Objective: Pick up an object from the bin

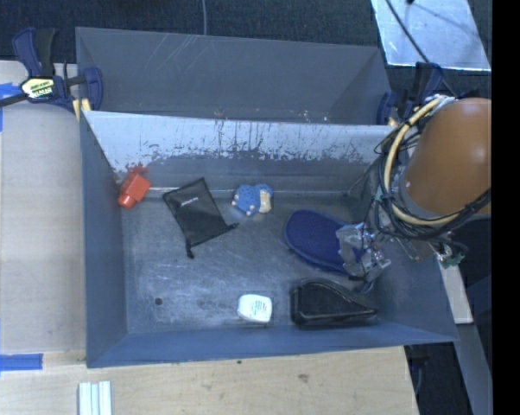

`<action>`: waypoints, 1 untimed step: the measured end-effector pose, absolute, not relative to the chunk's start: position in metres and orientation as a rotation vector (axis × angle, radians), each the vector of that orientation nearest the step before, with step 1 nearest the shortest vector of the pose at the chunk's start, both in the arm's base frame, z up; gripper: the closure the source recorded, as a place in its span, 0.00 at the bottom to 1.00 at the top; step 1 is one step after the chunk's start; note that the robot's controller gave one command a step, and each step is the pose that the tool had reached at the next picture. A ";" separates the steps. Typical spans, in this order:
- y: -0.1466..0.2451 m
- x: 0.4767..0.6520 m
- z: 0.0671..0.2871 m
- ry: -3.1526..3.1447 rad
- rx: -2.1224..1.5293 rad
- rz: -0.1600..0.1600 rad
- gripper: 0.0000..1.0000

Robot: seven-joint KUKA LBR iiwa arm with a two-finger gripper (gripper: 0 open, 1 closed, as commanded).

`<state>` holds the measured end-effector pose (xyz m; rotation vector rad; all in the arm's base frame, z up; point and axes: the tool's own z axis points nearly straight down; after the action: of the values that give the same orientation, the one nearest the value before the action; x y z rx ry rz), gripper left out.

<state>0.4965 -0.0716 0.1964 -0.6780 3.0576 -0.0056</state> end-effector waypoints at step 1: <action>-0.072 0.496 0.192 3.064 -0.679 -0.001 0.00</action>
Offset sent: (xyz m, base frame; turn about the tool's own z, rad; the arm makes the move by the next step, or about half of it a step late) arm 0.0000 0.0000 0.0000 0.0000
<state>0.4956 -0.0716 0.1919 -0.6787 3.0645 -0.0007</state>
